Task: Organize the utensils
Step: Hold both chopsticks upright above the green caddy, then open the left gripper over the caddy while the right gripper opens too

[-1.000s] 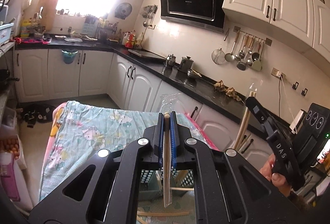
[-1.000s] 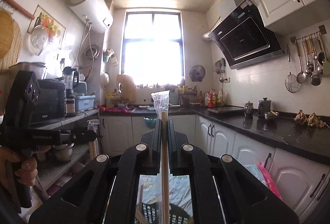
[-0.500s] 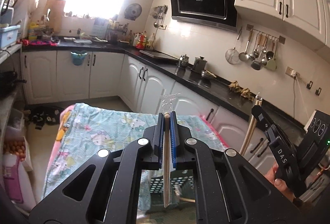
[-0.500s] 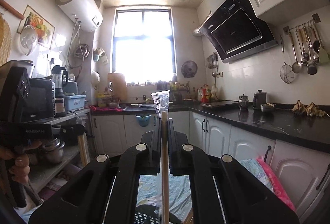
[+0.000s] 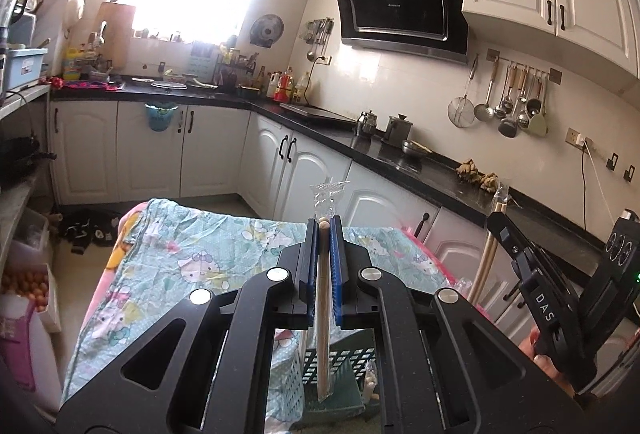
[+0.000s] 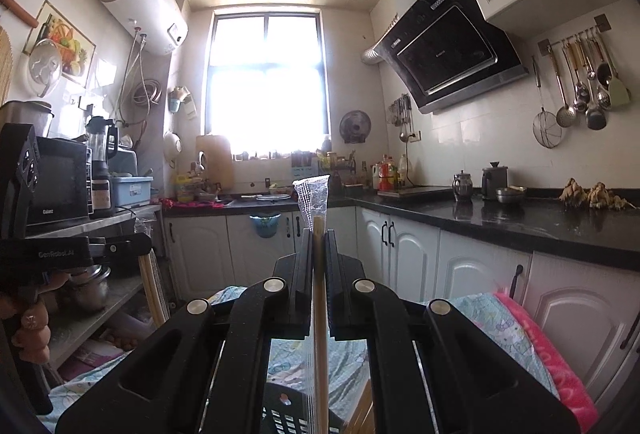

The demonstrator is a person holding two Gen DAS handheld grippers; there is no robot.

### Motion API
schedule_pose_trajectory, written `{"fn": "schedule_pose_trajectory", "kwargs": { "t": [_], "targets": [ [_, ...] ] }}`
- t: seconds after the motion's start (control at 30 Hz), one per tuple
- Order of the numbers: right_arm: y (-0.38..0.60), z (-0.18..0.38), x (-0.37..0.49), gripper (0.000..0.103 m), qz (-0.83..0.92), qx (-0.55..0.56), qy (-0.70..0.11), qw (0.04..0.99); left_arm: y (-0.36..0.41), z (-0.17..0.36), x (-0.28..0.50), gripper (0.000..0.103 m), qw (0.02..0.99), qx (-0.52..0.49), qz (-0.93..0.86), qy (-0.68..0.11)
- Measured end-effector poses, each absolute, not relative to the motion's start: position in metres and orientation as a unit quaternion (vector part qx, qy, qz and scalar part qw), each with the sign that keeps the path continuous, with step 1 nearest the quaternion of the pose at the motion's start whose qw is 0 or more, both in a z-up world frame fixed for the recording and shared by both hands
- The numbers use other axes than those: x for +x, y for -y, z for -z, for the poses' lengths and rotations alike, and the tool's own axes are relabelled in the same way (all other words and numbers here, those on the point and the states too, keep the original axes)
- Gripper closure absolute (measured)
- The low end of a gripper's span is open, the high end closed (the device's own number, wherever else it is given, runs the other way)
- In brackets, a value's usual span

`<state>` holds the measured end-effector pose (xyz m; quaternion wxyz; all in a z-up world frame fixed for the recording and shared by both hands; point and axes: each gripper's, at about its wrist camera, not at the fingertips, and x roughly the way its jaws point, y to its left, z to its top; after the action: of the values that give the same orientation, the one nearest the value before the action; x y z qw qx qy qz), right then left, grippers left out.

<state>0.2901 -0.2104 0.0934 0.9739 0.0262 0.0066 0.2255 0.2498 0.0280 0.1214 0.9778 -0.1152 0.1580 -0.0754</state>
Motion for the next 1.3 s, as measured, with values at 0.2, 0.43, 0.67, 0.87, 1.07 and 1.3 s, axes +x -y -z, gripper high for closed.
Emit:
{"fn": "schedule_pose_trajectory", "kwargs": {
  "t": [0.2, 0.43, 0.67, 0.87, 1.07, 1.3],
  "targets": [
    [0.212, -0.082, 0.294, 0.097, -0.221, 0.03, -0.008, 0.975, -0.025, -0.11, 0.248, 0.1, 0.978, -0.118, 0.084, -0.151],
    [0.21, -0.067, 0.296, 0.097, -0.222, 0.033, -0.024, 0.974, -0.017, -0.095, 0.248, 0.1, 0.976, -0.113, 0.1, -0.156],
    [0.216, -0.056, 0.291, 0.095, -0.222, 0.038, -0.054, 0.973, -0.017, -0.08, 0.245, 0.099, 0.971, -0.112, 0.106, -0.181],
    [0.221, -0.057, 0.281, 0.081, -0.22, 0.035, -0.065, 0.973, -0.018, -0.077, 0.236, 0.082, 0.967, -0.116, 0.113, -0.198],
    [0.233, -0.067, 0.262, 0.066, -0.221, 0.044, -0.068, 0.972, -0.024, -0.082, 0.219, 0.059, 0.967, -0.12, 0.107, -0.198],
    [0.246, -0.075, 0.234, 0.054, -0.235, 0.053, -0.076, 0.967, -0.033, -0.084, 0.197, 0.034, 0.966, -0.125, 0.095, -0.203]
  ]
}}
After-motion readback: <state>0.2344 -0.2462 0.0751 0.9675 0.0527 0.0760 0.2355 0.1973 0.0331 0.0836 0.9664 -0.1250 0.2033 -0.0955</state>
